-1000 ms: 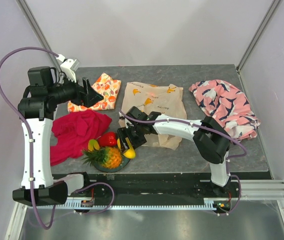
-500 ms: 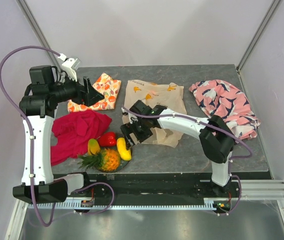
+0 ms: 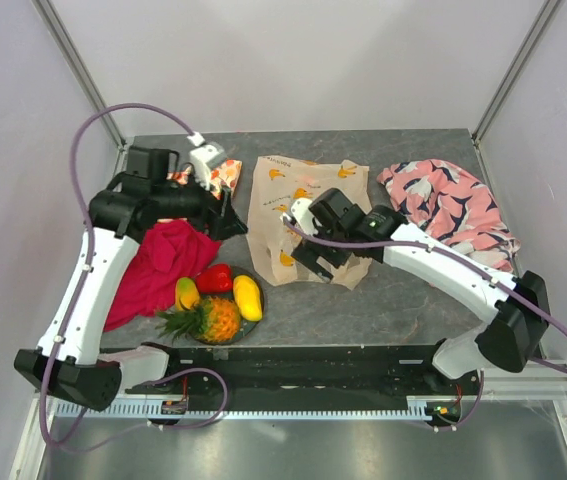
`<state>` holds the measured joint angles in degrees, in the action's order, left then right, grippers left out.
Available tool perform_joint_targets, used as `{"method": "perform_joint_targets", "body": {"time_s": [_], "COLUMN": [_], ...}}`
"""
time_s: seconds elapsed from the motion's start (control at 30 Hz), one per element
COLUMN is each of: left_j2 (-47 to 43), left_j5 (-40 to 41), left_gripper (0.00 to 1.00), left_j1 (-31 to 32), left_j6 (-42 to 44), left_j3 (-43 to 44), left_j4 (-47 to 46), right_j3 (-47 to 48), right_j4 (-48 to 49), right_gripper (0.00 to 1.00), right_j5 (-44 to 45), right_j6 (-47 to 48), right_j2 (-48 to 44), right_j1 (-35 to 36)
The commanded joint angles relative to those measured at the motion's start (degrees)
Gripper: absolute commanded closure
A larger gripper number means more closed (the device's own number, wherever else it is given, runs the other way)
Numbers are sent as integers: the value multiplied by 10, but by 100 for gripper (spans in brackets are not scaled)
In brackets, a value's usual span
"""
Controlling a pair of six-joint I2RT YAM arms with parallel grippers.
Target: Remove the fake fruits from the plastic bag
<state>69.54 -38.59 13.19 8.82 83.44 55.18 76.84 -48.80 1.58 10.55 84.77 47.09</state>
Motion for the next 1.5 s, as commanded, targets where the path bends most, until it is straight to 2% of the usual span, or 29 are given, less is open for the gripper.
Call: {"method": "perform_joint_targets", "body": {"time_s": [0.0, 0.1, 0.17, 0.23, 0.3, 0.33, 0.37, 0.43, 0.47, 0.57, 0.67, 0.83, 1.0, 1.03, 1.07, 1.2, 1.3, 1.43, 1.47], "left_j2": [52, 96, 117, 139, 174, 181, 192, 203, 209, 229, 247, 228, 193, 195, 198, 205, 227, 270, 276], "left_j5": [55, 2, -20, -8, -3, -9, -11, -26, -21, -9, -46, -39, 3, 10, 17, 23, 45, 63, 64], "left_gripper": [13, 13, 13, 13, 11, 10, 9, 9, 6, 4, 4, 4, 1, 1, 1, 1, 1, 1, 1], "left_j1": [63, 70, 77, 90, 95, 95, 97, 105, 111, 126, 135, 177, 196, 200, 209, 228, 249, 275, 288], "left_j6": [31, 9, -6, -35, -67, -78, -83, -110, -125, -169, -187, -166, -197, -200, -202, -208, -218, -240, -245], "left_j3": [-2, 6, -5, -16, -11, -9, -8, -6, -9, -36, -41, -15, -35, -35, -35, -38, -35, -7, 0], "left_j4": [4, 31, 17, 4, -6, -10, -18, -20, -23, -46, -74, -79, -132, -137, -140, -183, -222, -233, -235], "right_j3": [-79, -100, -116, -121, -86, -66, -29, 4, 22, 36, 39, 61, 98, 102, 107, 123, 132, 130, 129], "right_j4": [-10, 23, 67, 94, 103, 97, 86, 68, 59, 47, 41, 37, 54, 73, 88, 114, 117, 117, 117], "right_gripper": [2, 2, 2, 3, 28, 40, 55, 63, 68, 71, 74, 77, 80, 90, 91, 92, 83, 52, 50], "right_j5": [96, 101, 117, 149, 123, 95, 22, -38, -97, -167, -204, -384, -438, -459, -476, -483, -453, -429, -433], "right_j6": [84, 83, 97, 112, 113, 102, 77, 54, 48, 27, -4, -46, -91, -105, -146, -182, -203, -208, -208], "right_j2": [1, -1, 3, 25, 53, 58, 63, 64, 58, 51, 52, 48, 62, 65, 74, 110, 124, 120, 120], "right_j1": [-1, -2, -3, -7, -48, -98, -122, -171, -179, -184, -186, -204, -220, -236, -244, -270, -318, -400, -409]}}
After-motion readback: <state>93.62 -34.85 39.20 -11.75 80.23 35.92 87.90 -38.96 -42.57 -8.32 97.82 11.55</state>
